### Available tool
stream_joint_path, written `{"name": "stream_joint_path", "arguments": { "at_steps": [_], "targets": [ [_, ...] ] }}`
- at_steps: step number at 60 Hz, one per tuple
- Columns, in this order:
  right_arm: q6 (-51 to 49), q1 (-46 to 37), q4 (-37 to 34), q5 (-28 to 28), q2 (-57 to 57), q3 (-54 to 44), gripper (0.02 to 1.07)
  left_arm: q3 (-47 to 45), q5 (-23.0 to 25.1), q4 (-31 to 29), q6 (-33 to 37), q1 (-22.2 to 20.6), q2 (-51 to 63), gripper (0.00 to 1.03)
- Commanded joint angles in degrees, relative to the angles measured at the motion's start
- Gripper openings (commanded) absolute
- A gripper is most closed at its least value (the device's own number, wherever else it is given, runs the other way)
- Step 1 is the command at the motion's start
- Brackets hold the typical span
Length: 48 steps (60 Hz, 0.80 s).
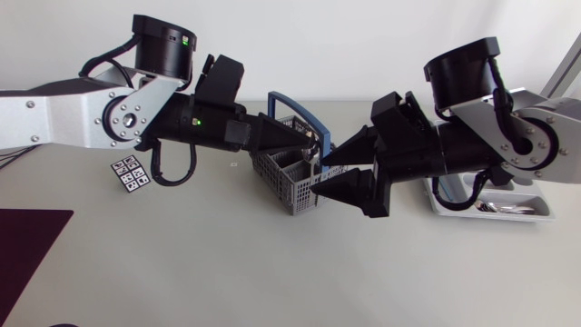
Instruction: Transfer all utensils from the basket to the drawer tray.
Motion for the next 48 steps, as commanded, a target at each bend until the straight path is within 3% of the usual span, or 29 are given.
{"name": "stream_joint_path", "arguments": {
  "at_steps": [1,7,14,42,48],
  "targets": [
    [0.2,0.7,0.8,-1.0,1.3,1.5,0.65,1.9,2.0,-0.1,-1.6,0.5,1.4,0.03],
    [0.2,1.3,1.0,-1.1,1.5,1.8,0.44,2.0,2.2,-0.2,-1.7,0.6,1.4,0.03],
    [0.0,1.4,1.0,-1.6,2.6,2.2,0.29,2.1,2.8,-0.2,-2.0,0.7,1.5,0.03],
    [-1.2,0.8,-1.2,-4.0,5.7,3.2,0.16,2.0,3.7,0.1,-2.2,0.8,1.7,0.04],
    [-1.3,0.7,-1.3,-4.0,5.6,2.9,0.16,1.9,3.7,0.1,-2.2,0.8,1.6,0.09]
  ]
}}
